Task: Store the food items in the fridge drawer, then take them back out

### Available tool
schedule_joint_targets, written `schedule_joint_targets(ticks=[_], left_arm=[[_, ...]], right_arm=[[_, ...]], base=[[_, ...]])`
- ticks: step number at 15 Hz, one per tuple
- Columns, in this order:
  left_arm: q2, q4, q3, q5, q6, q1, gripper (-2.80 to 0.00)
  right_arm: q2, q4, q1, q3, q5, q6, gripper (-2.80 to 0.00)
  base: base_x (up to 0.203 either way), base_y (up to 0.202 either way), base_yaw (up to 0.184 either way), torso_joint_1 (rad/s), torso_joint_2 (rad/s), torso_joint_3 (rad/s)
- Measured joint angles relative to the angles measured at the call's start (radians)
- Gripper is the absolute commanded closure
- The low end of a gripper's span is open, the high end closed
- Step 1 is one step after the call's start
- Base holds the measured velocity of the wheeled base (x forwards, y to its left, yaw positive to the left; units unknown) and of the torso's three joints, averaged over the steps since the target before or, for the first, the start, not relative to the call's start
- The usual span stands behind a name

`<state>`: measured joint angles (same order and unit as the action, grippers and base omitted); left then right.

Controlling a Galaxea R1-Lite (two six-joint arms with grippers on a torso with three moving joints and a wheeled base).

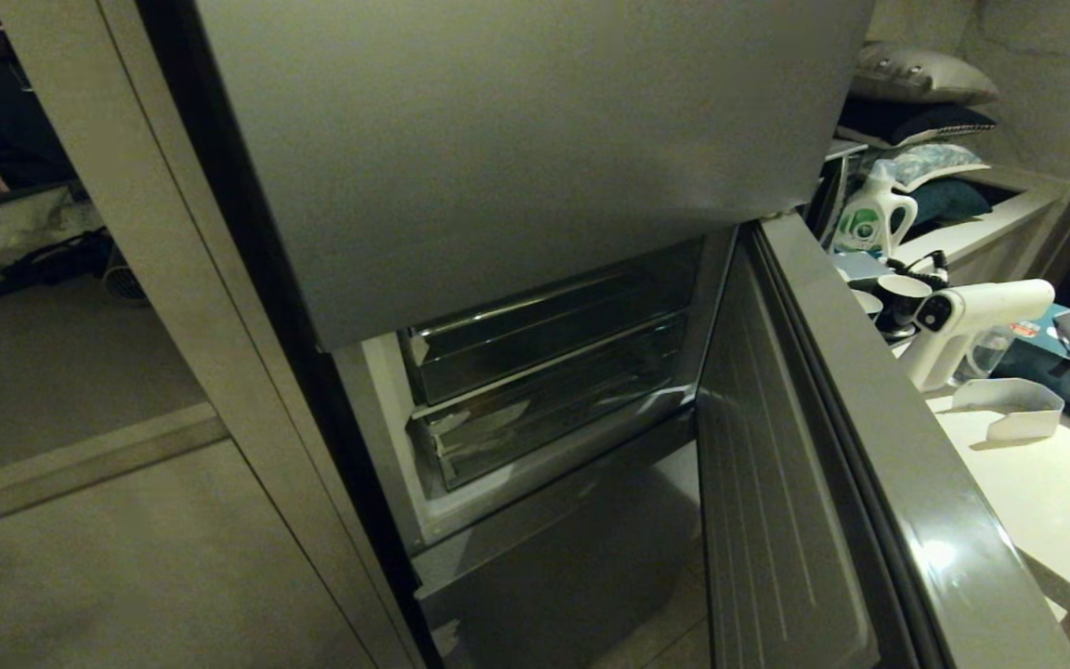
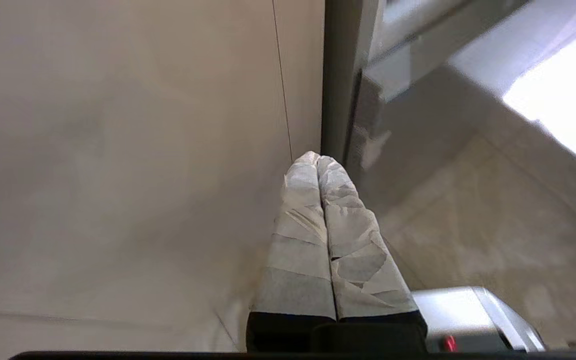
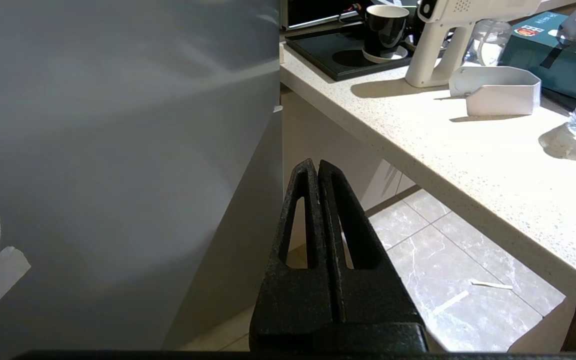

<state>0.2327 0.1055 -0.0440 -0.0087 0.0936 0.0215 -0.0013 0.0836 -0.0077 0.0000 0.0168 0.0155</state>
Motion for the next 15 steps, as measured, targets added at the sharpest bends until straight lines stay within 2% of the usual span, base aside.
schedule_joint_targets(ticks=[4, 8, 15], left_arm=[[-0.168, -0.003, 0.002, -0.039, 0.003, -0.02, 0.0], [-0.22, -0.005, 0.006, -0.041, -0.002, -0.027, 0.0], [-0.232, -0.005, 0.006, -0.028, -0.007, -0.028, 0.0]], right_arm=[[0.0, -0.001, 0.001, 0.0, 0.0, 0.0, 0.0], [0.0, -0.001, 0.001, 0.0, 0.0, -0.001, 0.0], [0.0, -0.001, 0.001, 0.0, 0.0, 0.0, 0.0]], base=[[0.0, 0.0, 0.0, 0.0, 0.0, 0.0], [-0.018, 0.0, 0.0, 0.003, 0.0, -0.001], [-0.191, 0.0, 0.002, 0.001, 0.0, 0.004]])
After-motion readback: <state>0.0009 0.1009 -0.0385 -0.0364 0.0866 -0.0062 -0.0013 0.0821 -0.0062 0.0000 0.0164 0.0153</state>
